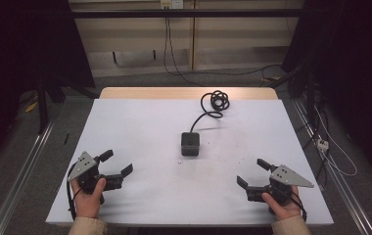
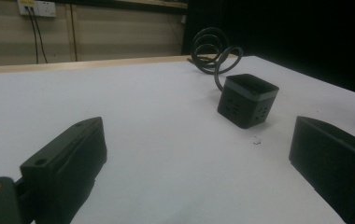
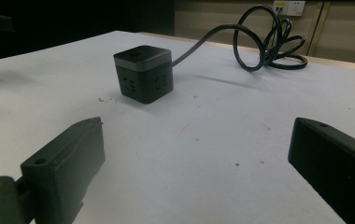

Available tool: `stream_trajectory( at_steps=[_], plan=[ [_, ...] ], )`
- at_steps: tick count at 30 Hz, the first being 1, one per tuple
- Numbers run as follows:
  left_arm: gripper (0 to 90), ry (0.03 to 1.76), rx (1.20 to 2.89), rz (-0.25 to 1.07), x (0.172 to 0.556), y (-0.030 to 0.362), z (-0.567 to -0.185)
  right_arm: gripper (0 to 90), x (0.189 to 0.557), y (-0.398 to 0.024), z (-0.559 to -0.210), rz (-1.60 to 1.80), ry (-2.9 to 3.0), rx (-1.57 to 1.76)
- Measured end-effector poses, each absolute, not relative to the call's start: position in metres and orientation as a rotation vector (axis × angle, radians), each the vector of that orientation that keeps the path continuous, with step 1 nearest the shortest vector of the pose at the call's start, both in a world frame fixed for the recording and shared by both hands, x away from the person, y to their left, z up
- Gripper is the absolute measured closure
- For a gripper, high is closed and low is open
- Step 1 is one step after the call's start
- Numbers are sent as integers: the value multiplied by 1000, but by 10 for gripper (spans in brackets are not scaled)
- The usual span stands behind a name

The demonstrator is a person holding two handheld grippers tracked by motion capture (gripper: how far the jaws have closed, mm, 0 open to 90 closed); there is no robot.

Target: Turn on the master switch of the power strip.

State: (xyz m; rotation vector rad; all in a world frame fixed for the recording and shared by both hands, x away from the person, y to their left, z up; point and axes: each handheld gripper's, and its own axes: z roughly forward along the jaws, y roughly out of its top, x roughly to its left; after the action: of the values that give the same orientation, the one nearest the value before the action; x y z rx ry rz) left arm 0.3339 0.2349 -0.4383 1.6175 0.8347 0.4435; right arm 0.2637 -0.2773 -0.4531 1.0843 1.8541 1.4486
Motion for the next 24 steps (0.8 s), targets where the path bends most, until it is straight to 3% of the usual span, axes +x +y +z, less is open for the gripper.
stream_trajectory(
  at_steps=[24],
  plan=[
    [38, 817, 1614, 450, 335, 233, -435, 41, 271, -272, -451, 1448, 1848, 1080]
  ],
)
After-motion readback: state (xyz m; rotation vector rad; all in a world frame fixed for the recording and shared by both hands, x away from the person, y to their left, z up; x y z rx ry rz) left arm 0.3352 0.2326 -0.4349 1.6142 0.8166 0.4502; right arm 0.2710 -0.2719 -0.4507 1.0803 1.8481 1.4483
